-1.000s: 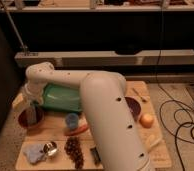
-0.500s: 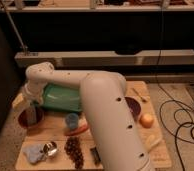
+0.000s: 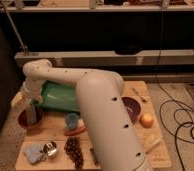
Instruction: Wipe table surface with towel
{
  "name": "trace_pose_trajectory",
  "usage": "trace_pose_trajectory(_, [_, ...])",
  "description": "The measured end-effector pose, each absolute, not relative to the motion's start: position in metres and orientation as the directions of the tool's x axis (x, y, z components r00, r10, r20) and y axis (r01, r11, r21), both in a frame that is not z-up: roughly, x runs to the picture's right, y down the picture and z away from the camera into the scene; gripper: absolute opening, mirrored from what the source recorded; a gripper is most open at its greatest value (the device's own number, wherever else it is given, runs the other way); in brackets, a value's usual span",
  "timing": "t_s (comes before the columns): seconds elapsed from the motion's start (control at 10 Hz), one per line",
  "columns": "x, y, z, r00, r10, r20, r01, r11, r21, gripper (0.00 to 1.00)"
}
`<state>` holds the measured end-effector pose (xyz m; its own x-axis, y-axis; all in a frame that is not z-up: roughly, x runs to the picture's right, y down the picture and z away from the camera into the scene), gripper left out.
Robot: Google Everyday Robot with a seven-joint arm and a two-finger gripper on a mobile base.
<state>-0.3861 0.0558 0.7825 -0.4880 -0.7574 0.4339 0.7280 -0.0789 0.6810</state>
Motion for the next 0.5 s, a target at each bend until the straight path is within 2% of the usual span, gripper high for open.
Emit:
trace_pose_trajectory(0.3, [-0.387,0.034,0.727,-0.565,-0.705,0.429,0.725,-0.176,0.666,0.8])
trace_pose_trajectory(0.5, [-0.389,0.036,0.696,-0.589,-0.68,0.437,0.733,-0.22,0.644,0.8])
